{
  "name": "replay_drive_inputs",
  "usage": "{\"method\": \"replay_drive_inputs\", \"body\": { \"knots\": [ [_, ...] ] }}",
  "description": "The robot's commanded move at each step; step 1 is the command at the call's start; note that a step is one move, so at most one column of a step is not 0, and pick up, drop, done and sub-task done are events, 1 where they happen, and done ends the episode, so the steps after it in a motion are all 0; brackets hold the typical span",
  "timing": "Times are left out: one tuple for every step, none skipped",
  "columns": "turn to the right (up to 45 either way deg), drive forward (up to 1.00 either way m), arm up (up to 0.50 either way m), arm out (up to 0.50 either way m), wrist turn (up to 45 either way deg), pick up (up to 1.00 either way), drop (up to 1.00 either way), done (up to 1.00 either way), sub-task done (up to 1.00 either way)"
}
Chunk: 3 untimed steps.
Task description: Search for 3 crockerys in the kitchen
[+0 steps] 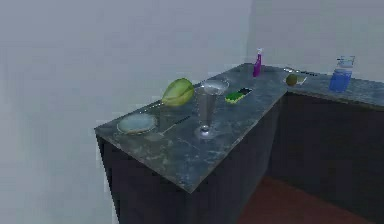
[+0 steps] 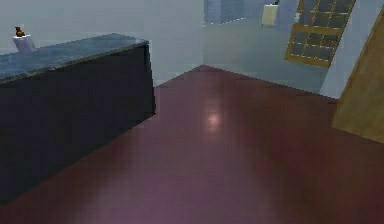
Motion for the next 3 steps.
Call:
{"method": "replay_drive_inputs", "body": {
  "knots": [
    [0.0, 0.00, 0.00, 0.00, 0.0, 0.00, 0.00, 0.00, 1.00],
    [45.0, 0.00, 0.00, 0.00, 0.0, 0.00, 0.00, 0.00, 0.00],
    [45.0, 0.00, 0.00, 0.00, 0.0, 0.00, 0.00, 0.00, 0.00]
  ]
}}
